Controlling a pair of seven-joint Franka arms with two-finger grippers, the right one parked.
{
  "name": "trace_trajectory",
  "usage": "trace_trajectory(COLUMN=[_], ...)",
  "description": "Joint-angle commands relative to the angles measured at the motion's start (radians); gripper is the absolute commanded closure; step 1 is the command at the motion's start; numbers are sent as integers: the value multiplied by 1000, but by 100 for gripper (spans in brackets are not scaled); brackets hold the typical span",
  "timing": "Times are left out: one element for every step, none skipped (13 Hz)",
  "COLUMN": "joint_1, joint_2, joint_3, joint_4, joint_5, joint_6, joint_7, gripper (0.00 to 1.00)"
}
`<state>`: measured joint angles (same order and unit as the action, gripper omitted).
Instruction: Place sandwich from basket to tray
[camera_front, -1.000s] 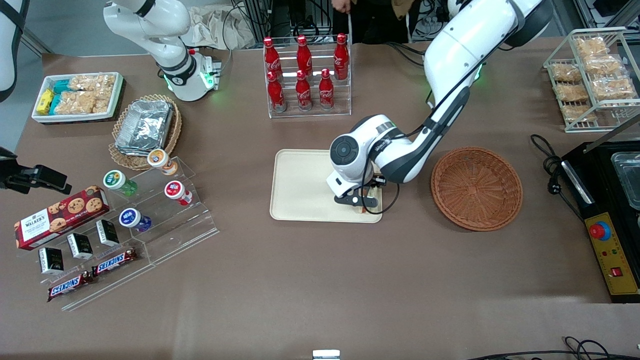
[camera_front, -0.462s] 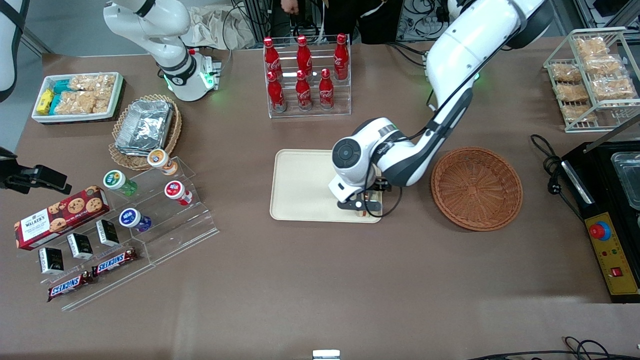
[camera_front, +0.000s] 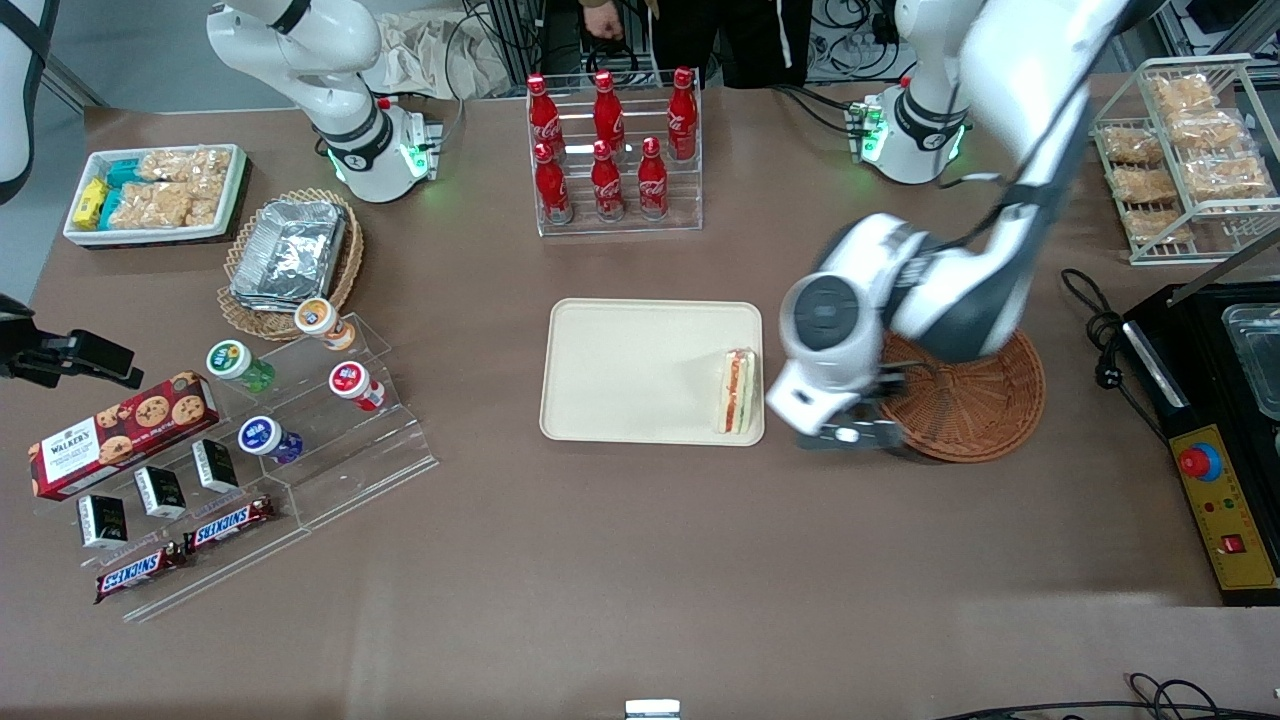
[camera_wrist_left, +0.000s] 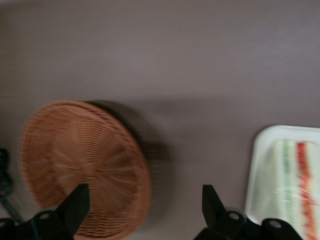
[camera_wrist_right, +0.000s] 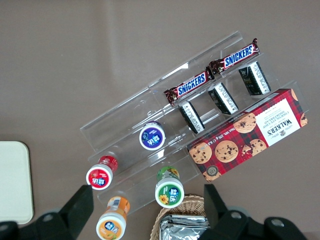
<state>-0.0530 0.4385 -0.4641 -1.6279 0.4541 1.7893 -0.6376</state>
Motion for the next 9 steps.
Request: trace_trajectory(joint_1=[109, 117, 108, 95, 88, 75, 52, 32, 28], joint_2=[-96, -136, -165, -202, -225, -253, -273, -280, -276], joint_3=[-10, 11, 91, 160, 217, 284, 351, 411, 424], joint_4=[-44, -52, -55, -56, -55, -55, -55, -44, -8], joint_5=[-69, -93, -139, -206, -262, -306, -357, -397, -413], joint_6=[-25, -25, -22, -21, -22, -25, -28, -33, -33], joint_7=[155, 249, 344, 455, 580, 693, 778, 817, 825], gripper=[0, 0, 0, 0, 0, 0, 0, 0, 0])
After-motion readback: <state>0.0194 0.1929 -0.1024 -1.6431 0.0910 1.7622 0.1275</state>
